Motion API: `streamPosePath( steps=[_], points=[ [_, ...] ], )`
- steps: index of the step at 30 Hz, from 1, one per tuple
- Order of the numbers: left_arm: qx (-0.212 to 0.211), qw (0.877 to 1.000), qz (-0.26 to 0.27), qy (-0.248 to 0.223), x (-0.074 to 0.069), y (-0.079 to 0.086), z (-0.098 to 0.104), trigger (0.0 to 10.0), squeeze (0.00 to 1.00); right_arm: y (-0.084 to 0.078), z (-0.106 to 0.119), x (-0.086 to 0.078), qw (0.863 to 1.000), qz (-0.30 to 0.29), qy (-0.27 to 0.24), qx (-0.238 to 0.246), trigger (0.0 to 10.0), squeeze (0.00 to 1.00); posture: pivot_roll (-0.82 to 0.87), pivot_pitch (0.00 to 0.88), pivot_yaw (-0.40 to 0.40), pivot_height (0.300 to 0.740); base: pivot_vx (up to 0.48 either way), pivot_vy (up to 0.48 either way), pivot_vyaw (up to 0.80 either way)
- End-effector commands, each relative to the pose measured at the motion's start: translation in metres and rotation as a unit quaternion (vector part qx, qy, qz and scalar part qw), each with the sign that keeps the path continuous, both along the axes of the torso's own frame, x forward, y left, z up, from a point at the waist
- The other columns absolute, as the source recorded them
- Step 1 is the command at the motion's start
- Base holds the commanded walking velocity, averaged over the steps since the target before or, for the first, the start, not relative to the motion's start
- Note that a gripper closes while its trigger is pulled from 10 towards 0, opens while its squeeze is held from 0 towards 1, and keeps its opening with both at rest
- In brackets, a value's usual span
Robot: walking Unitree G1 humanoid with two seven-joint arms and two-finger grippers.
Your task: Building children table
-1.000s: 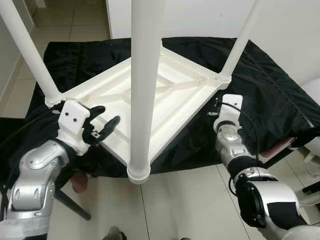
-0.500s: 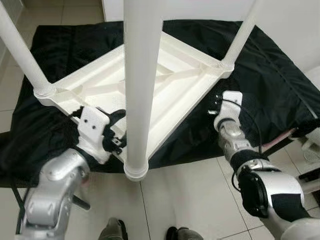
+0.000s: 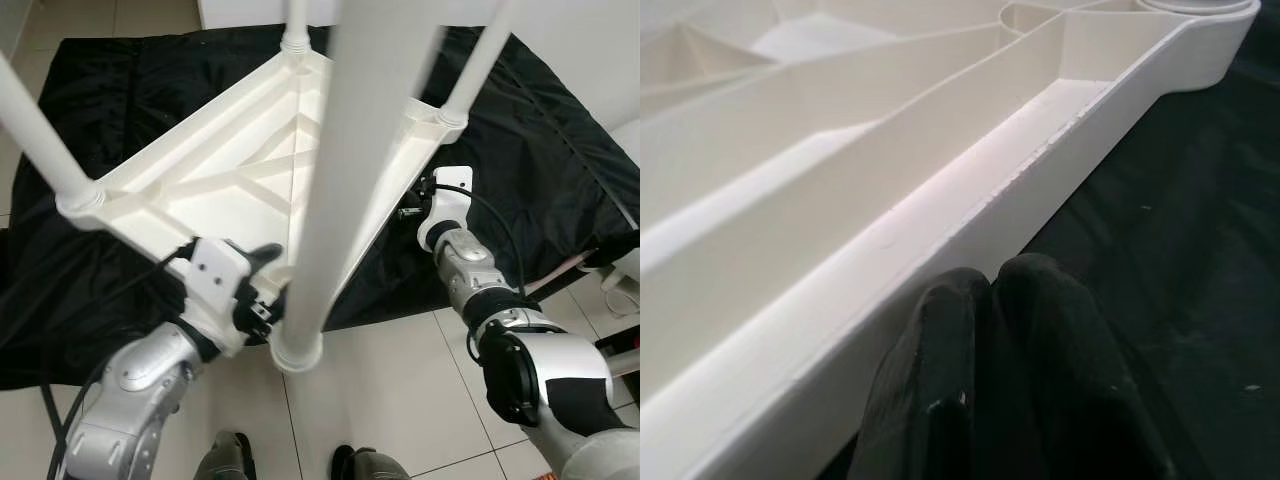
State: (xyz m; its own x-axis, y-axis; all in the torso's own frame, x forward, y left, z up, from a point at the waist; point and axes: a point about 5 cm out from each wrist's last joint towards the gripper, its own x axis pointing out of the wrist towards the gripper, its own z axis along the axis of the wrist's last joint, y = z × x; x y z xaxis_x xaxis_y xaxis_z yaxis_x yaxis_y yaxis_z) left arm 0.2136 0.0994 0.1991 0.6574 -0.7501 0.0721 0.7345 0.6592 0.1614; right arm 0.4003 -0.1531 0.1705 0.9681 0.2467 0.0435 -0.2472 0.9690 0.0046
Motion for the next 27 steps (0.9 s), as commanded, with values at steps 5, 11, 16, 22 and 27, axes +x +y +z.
streamPosePath(
  steps=[5, 11, 16, 22, 27],
  points=[
    [0.019, 0.999, -0.041, 0.018, -0.011, -0.020, -0.006, 10.0, 0.00, 0.030, 0.017, 0.002, 0.994, 0.099, -0.032, 0.031, 10.0, 0.00, 0.08, 0.198, -0.044, 0.740, 0.000, 0.000, 0.00],
    [0.029, 0.999, -0.029, 0.007, -0.005, -0.024, -0.006, 10.0, 0.00, 0.028, 0.021, 0.003, 0.996, 0.080, -0.040, 0.021, 10.0, 0.00, 0.08, 0.193, -0.045, 0.740, 0.000, 0.000, 0.00],
    [0.044, 0.999, -0.001, -0.013, 0.004, -0.022, -0.008, 10.0, 0.00, 0.014, 0.022, 0.003, 0.997, 0.035, -0.062, 0.023, 10.0, 0.00, 0.08, 0.182, -0.041, 0.740, 0.000, 0.000, 0.00],
    [0.058, 0.997, 0.032, -0.035, 0.015, -0.010, -0.007, 10.0, 0.00, -0.011, 0.016, -0.006, 0.993, -0.015, -0.100, 0.064, 10.0, 0.00, 0.06, 0.159, -0.030, 0.740, 0.000, 0.000, 0.00],
    [0.083, 0.996, 0.011, -0.043, 0.015, -0.006, -0.010, 10.0, 0.00, -0.014, 0.003, -0.018, 0.989, 0.008, -0.112, 0.094, 10.0, 0.00, 0.05, 0.144, -0.026, 0.740, 0.000, 0.000, 0.00]
  ],
)
